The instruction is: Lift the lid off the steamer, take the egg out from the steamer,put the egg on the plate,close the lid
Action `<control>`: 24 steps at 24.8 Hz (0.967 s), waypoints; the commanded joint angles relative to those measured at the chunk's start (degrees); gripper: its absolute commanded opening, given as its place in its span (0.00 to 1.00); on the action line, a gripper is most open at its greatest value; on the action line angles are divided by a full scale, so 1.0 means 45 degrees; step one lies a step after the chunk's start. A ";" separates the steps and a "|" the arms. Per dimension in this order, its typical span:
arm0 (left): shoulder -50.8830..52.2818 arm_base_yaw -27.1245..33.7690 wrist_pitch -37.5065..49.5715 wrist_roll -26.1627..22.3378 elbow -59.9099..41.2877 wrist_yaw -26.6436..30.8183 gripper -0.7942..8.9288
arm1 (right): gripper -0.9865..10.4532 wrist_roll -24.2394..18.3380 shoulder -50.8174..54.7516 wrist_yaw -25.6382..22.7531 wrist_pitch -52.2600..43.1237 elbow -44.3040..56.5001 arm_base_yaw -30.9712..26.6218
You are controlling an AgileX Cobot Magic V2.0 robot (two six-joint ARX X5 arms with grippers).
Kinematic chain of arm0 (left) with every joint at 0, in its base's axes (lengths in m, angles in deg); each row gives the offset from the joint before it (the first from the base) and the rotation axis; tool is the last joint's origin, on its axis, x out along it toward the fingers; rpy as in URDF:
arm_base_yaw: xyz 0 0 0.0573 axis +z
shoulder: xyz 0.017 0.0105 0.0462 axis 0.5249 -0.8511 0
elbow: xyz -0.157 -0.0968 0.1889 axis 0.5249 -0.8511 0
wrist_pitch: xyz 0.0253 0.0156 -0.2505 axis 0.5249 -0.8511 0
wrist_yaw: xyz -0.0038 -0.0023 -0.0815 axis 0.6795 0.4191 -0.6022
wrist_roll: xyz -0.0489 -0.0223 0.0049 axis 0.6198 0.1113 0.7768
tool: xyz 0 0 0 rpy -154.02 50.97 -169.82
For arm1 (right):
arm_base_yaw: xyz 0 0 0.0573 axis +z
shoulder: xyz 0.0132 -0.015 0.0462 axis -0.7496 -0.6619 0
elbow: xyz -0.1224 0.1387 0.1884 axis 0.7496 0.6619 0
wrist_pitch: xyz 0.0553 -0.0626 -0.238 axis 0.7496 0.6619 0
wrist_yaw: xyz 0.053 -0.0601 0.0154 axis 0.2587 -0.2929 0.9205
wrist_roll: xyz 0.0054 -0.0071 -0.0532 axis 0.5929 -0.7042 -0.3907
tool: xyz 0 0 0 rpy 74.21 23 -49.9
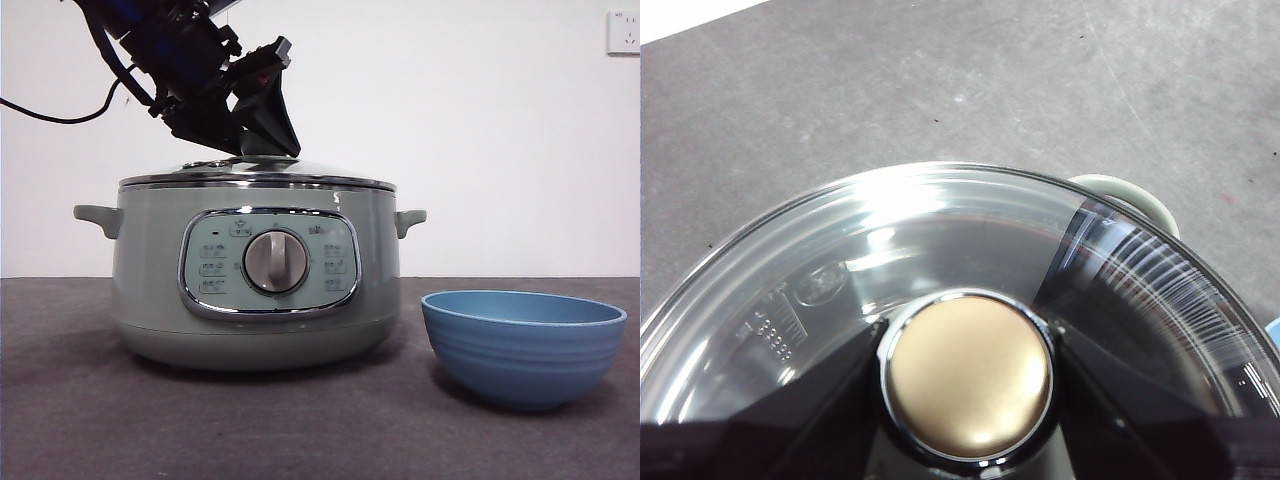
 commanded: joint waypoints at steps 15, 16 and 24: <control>0.1447 -0.0034 0.0024 0.0262 -0.0053 -0.0029 0.07 | 0.61 -0.0039 0.0000 -0.0044 -0.0359 -0.0010 0.0029; 0.1608 -0.0034 0.0039 0.0262 -0.0053 -0.0024 0.07 | 0.61 -0.0034 -0.0015 -0.0044 -0.0398 -0.0010 0.0029; 0.3551 -0.0034 -0.0588 0.0578 -0.0053 0.0000 0.07 | 0.61 0.0719 -0.0588 -0.0019 -0.1894 -0.0010 0.0053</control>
